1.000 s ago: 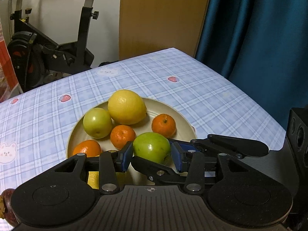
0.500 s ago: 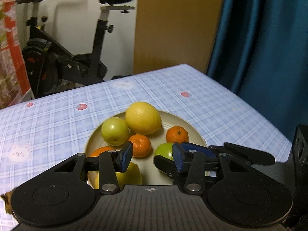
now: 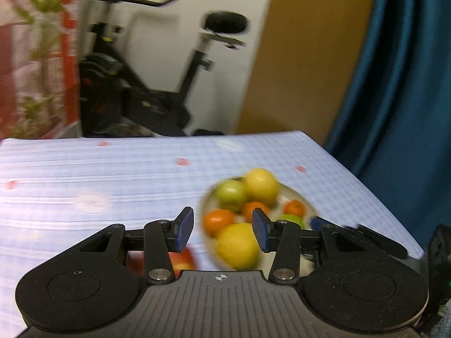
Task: Organize fruits
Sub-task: 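Move the left gripper to the yellow-orange citrus beside the red apple, then grasp the yellow-orange citrus with the left gripper, then carry the citrus onto the plate and open the left gripper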
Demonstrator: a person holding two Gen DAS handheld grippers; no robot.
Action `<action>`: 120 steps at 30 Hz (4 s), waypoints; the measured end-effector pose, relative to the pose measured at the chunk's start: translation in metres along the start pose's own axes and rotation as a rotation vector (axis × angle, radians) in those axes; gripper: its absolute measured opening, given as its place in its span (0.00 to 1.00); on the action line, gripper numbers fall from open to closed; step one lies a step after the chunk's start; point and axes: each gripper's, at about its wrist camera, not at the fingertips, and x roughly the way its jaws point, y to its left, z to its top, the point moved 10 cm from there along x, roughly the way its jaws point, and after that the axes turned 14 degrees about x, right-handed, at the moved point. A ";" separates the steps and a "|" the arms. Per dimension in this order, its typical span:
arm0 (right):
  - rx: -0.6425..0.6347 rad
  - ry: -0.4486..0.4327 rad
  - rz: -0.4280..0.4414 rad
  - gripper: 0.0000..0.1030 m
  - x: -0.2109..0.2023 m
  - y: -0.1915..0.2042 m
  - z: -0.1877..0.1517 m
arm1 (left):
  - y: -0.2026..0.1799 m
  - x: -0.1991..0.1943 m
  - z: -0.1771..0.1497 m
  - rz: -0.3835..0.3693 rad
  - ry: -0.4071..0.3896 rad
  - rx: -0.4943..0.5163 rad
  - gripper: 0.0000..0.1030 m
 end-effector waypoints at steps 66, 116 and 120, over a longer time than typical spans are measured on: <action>-0.096 0.422 0.255 0.50 0.053 0.126 -0.091 | 0.034 -0.004 -0.104 -0.027 0.126 -0.115 0.38; -0.061 0.280 0.177 0.44 0.004 0.083 -0.061 | -0.018 -0.001 -0.065 -0.180 0.083 -0.156 0.34; -0.003 0.221 0.133 0.44 -0.006 0.062 -0.038 | -0.037 0.008 -0.044 -0.205 0.072 -0.110 0.34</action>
